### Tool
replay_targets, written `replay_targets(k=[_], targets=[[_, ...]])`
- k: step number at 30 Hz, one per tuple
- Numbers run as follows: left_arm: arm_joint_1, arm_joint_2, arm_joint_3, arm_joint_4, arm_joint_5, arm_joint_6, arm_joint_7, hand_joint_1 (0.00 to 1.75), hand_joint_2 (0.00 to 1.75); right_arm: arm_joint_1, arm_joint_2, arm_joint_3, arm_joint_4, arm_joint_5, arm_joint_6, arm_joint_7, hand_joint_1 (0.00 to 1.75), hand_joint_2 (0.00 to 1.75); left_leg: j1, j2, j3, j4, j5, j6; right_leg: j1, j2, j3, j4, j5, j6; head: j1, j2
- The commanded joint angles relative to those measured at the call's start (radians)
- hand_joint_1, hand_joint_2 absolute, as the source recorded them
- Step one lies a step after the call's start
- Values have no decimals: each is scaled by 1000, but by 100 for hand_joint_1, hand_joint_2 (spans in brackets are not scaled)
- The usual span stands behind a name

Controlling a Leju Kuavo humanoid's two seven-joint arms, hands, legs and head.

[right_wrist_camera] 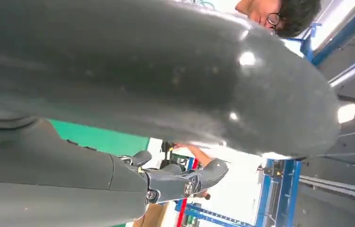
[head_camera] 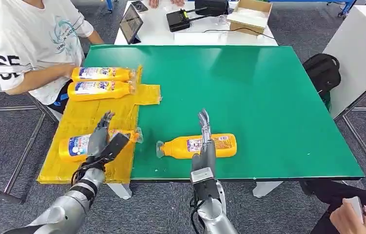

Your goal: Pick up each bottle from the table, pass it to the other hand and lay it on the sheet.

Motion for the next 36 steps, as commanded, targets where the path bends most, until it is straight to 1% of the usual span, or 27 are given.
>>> replay_targets(k=[1,2,3,4,5,6,9,10,11,12,13,15,16,17,18,19,20,21,27,30,31,32,33,34,36], targets=[[36,-31,-48,-223,193,102,-8,0,175,-8,0,-35,58,6,-2,-34,0,0,0,1,-2,0,-1,1,1,0,-2,0,0,-3,0,0],[61,-33,-27,-311,203,103,-8,0,175,-11,1,-33,64,8,-3,-34,0,0,0,2,-1,-1,-2,1,1,0,-2,-1,-1,-4,0,0],[93,-49,-1,-406,203,103,-8,0,175,-14,0,-27,72,15,-5,-34,0,0,1,1,-1,-1,-2,1,2,-1,-1,-1,-2,-5,0,0],[109,-64,23,-464,207,103,-8,0,175,-18,0,-23,83,21,-8,-34,0,0,0,1,-3,0,-2,1,1,-1,-3,-1,-1,-3,0,0],[130,-61,-10,-529,265,103,-8,0,175,-24,-3,-17,95,33,-10,-34,0,0,1,1,-2,0,-3,1,1,-1,-2,-1,-2,-4,0,0],[142,-64,-16,-563,281,103,-8,0,175,-28,-6,-13,103,40,-10,-34,0,0,1,2,-3,0,-3,1,2,0,-3,-1,-2,-3,0,0],[142,-64,-16,-563,281,103,-8,0,175,-28,-6,-13,103,40,-10,-34,0,0,1,4,-6,0,-2,1,1,2,-7,0,-1,-2,0,0],[173,-48,-96,-628,430,103,-8,0,175,-46,-20,-10,142,91,-17,-34,0,175,1,4,-4,0,-3,1,2,2,-5,-1,-2,-3,0,0],[187,-44,-122,-653,502,95,-8,0,175,-56,-27,-21,165,118,-19,-34,0,175,1,4,-3,0,-4,2,2,1,-3,-1,-2,-4,0,0],[202,-41,-135,-681,560,62,-8,0,175,-67,-40,-33,180,165,-30,-23,0,175,0,3,-6,0,-2,1,1,0,-6,-1,-1,-3,0,0],[221,-52,-124,-709,611,12,-8,0,175,-77,-57,-63,178,197,-23,0,0,175,1,3,-4,-1,-3,1,1,1,-4,-1,-2,-4,0,0],[227,-54,-126,-714,609,13,-8,0,175,-84,-73,-73,176,194,-14,3,0,175,0,3,-5,-1,-3,2,1,1,-5,-2,-2,-4,-1,0],[247,-63,-116,-748,633,-36,-8,0,175,-98,-95,-90,182,274,-38,57,0,175,1,3,-6,0,-2,1,1,1,-7,-1,-1,-3,0,0],[258,-69,-112,-756,640,-58,-8,0,175,-111,-116,-99,191,315,-37,93,0,175,0,2,-6,-1,-2,1,1,0,-6,-2,-1,-3,0,0],[272,-77,-110,-769,651,-96,-8,0,175,-131,-149,-114,212,379,-43,150,0,175,0,0,-8,0,-1,1,1,-1,-8,-2,-1,-2,0,0],[288,-82,-112,-776,646,-112,-8,0,175,-149,-173,-128,231,413,-35,184,0,175,0,1,-7,-1,-2,2,1,-1,-6,-2,-1,-3,0,0],[291,-85,-109,-775,648,-119,-8,0,175,-154,-179,-133,235,420,-29,190,0,175,0,2,-5,-1,-2,2,1,0,-4,-3,-1,-3,0,0],[299,-88,-111,-783,645,-119,-8,0,175,-161,-192,-145,240,419,-21,188,0,175,0,1,-7,-1,-1,2,0,0,-6,-3,-1,-2,-1,0],[299,-88,-111,-783,645,-119,-8,0,175,-161,-192,-145,240,419,-21,188,0,175,0,1,-9,0,-1,1,0,0,-8,-1,-1,-2,0,0],[299,-88,-111,-783,645,-119,-8,0,175,-161,-192,-145,240,419,-21,188,0,175,0,1,-6,0,-3,1,1,-1,-5,-1,-2,-3,0,0],[299,-88,-111,-783,645,-119,-8,0,175,-161,-192,-145,240,419,-21,188,0,175,0,1,-8,0,-2,1,1,-1,-8,-1,-1,-2,-1,0],[299,-88,-111,-783,645,-119,-8,0,175,-161,-192,-145,240,419,-21,188,0,175,0,2,-6,0,-3,1,1,0,-5,-1,-2,-3,0,0],[299,-88,-111,-783,645,-119,-8,0,175,-161,-192,-145,240,419,-21,188,0,175,0,2,-7,0,-2,1,1,0,-7,-1,-1,-3,-1,0],[299,-88,-111,-783,645,-119,-8,0,175,-161,-192,-145,240,419,-21,188,0,175,0,2,-6,0,-3,1,1,0,-5,-1,-2,-3,0,0],[299,-88,-111,-783,645,-119,-8,0,175,-161,-192,-145,240,419,-21,188,0,175,0,2,-9,0,-1,1,1,0,-9,-1,-1,-2,0,0]])
